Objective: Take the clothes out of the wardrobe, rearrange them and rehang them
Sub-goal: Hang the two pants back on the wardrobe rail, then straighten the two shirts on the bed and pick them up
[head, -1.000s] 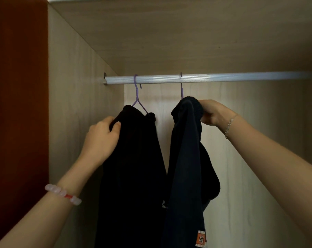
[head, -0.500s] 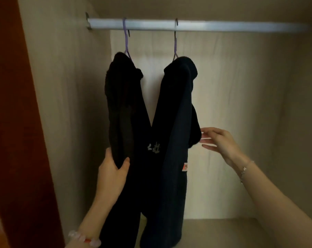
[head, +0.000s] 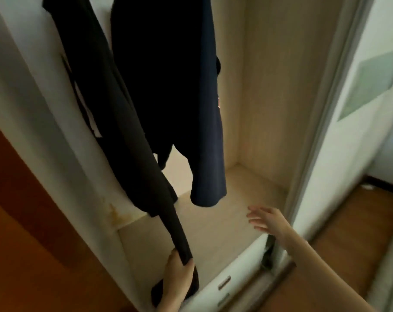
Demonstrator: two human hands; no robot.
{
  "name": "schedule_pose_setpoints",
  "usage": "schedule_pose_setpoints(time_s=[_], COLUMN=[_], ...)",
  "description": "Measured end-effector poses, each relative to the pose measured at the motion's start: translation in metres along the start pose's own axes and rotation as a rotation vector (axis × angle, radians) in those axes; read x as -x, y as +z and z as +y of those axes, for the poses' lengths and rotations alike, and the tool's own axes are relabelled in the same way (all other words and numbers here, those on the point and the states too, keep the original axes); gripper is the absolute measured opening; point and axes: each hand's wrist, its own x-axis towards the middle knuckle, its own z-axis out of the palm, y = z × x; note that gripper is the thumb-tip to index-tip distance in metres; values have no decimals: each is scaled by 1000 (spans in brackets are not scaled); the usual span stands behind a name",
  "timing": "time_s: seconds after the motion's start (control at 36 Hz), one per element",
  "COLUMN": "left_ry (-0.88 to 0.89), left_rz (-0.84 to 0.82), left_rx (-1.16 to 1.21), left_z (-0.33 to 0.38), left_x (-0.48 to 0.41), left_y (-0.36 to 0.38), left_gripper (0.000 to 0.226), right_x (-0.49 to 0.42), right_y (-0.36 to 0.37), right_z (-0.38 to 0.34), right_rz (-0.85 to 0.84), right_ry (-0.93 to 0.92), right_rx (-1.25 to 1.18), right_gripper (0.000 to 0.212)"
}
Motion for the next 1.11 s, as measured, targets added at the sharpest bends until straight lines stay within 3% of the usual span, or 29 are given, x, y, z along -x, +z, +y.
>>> schedule_pose_setpoints(time_s=[0.06,0.14,0.31,0.58,0.78,0.92,1.11], left_ry=[4,63,142,321,355,251,141], left_rz=[-131,-286,-570,-912,-1024,-1042,-1055], left_rx=[-83,-76,-126,-320,-364,-443,-660], left_z=[-16,-33,-55,-71,-101,-144,-231], left_x=[10,30,64,149,187,197,163], left_y=[6,19,65,127,147,129,69], left_gripper=[38,6,22,18,19,20,19], right_x=[31,85,188,354,435,472,499], right_y=[-11,-28,-56,-50,3,50,85], right_z=[30,72,146,267,329,352,349], right_rz=[63,156,396,674,767,780,927], right_ry=[82,176,284,540,687,792,725], right_rx=[-22,-65,-158,-359,-479,-586,-643], right_gripper=[20,20,22,22,19,19,18])
